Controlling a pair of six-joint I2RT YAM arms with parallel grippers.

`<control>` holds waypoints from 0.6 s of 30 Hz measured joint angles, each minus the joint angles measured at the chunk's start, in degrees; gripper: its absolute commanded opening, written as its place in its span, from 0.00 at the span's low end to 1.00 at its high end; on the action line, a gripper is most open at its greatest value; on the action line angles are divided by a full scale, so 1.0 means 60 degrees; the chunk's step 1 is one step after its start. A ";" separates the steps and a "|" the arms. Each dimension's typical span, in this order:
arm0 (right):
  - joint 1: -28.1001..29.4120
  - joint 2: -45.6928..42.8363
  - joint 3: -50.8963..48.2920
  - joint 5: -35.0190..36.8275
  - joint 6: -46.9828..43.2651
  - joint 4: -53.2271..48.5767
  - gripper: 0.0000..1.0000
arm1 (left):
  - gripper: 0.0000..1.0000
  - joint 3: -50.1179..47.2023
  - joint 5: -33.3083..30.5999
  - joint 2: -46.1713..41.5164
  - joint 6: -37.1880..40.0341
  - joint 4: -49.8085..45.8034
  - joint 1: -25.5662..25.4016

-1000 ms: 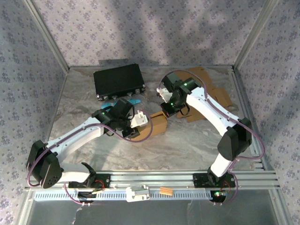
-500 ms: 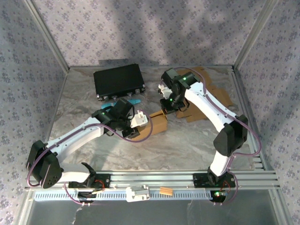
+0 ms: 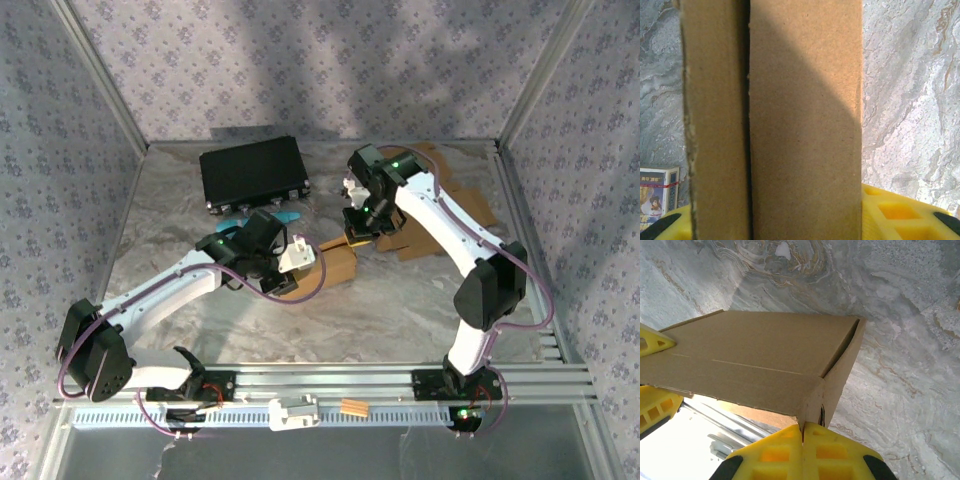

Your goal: Fold the paper box

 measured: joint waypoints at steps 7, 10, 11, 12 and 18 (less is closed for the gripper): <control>-0.0084 -0.0044 -0.0528 -0.0058 0.0036 0.0441 0.00 | 0.46 0.0018 -0.0095 0.0069 -0.0015 0.0000 0.0004; -0.0113 -0.0284 -0.1184 -0.0069 0.0029 0.0892 0.00 | 0.45 0.0044 -0.0098 0.0131 -0.0142 0.0033 0.0058; -0.0113 -0.0455 -0.1406 -0.0062 0.0025 0.1089 0.00 | 0.45 0.0044 -0.0076 0.0131 -0.0175 0.0044 0.0109; -0.0113 -0.0601 -0.1599 -0.0055 0.0029 0.1282 0.00 | 0.45 0.0044 -0.0051 0.0135 -0.0186 0.0055 0.0149; -0.0095 -0.1344 -0.2707 0.0040 0.0025 0.2572 0.00 | 0.47 0.0044 0.0277 0.0135 -0.0317 0.0102 0.0419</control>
